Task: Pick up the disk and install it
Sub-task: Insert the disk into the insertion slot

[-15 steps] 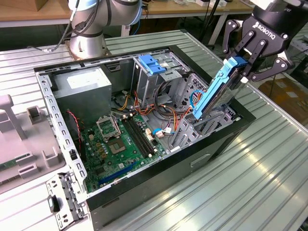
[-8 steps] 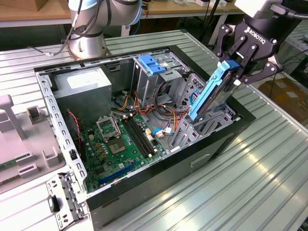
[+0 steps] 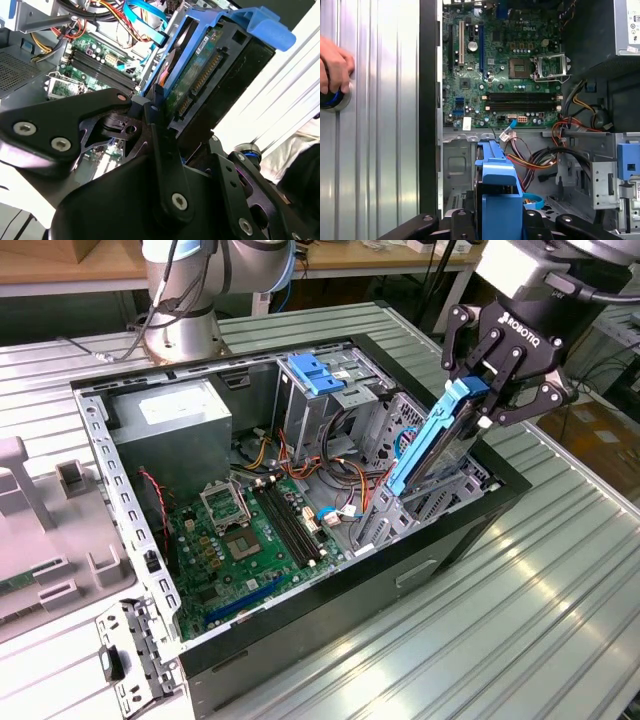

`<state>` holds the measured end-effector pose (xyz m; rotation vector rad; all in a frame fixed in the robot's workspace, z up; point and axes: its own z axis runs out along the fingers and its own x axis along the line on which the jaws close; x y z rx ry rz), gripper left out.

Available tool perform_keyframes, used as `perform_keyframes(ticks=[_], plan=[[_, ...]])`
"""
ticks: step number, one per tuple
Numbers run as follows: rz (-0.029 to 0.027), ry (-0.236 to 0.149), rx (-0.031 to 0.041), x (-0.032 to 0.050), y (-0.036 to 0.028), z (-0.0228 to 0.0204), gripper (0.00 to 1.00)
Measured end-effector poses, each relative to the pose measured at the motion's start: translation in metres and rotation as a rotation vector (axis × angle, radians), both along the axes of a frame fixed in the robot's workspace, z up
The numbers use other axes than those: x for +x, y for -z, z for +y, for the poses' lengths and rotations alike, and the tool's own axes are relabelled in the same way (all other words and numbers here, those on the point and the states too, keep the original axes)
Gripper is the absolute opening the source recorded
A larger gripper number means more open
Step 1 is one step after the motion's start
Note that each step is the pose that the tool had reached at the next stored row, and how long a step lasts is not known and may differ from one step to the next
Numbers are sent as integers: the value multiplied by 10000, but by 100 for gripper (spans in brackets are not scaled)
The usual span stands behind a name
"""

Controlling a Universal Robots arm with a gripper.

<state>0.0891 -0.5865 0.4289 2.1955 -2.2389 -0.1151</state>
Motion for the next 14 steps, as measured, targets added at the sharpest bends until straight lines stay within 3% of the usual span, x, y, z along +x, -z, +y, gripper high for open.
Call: perform_keyframes(ticks=[14], plan=[[0,1,0,-4,209,0,36]])
